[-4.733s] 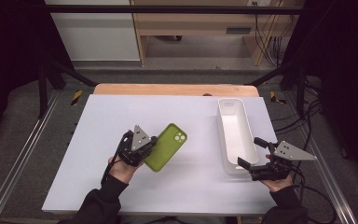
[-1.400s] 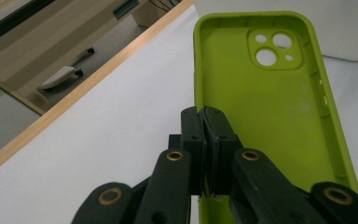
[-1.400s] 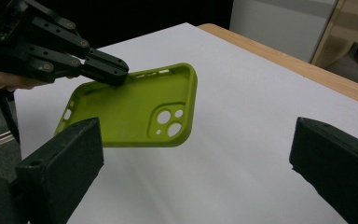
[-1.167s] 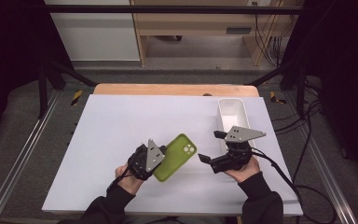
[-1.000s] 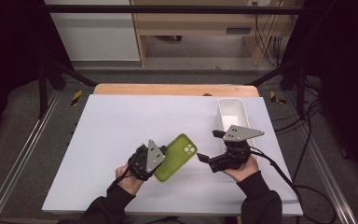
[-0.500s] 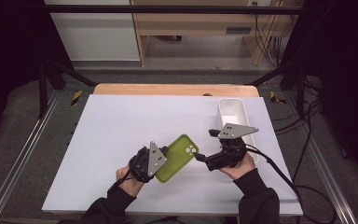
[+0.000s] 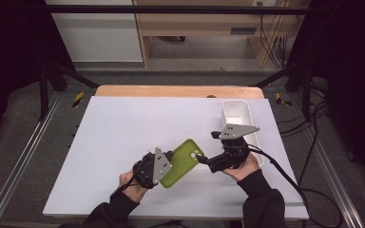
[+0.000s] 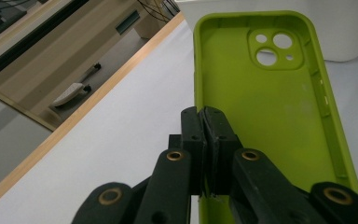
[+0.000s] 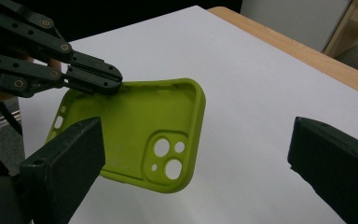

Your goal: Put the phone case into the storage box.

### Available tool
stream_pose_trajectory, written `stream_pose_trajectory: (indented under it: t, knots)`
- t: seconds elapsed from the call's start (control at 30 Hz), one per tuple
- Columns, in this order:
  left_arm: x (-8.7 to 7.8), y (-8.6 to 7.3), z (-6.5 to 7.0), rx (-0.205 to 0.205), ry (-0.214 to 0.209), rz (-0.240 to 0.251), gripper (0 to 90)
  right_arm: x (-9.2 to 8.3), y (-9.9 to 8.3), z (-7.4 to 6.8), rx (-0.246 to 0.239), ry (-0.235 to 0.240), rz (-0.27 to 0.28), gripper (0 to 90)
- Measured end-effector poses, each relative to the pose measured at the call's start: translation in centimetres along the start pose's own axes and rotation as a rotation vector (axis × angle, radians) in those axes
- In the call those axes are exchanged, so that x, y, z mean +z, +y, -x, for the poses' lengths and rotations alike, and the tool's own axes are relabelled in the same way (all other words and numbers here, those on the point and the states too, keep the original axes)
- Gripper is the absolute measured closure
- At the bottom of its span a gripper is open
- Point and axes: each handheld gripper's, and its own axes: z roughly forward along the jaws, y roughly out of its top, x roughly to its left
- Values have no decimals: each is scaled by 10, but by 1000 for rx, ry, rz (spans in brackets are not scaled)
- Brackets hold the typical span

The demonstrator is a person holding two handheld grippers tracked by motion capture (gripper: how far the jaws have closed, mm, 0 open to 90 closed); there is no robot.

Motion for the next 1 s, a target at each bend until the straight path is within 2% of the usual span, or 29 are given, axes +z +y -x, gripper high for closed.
stream_pose_trajectory:
  t: [0.53,0.67,1.0]
  knots:
    - [-2,4,7,39,-3,13,877,7,2,0,-6,17,-35,6]
    - [-3,4,8,44,-2,15,877,9,1,0,-1,19,-52,13]
    - [-3,5,10,47,-5,21,877,10,4,1,7,27,-56,30]
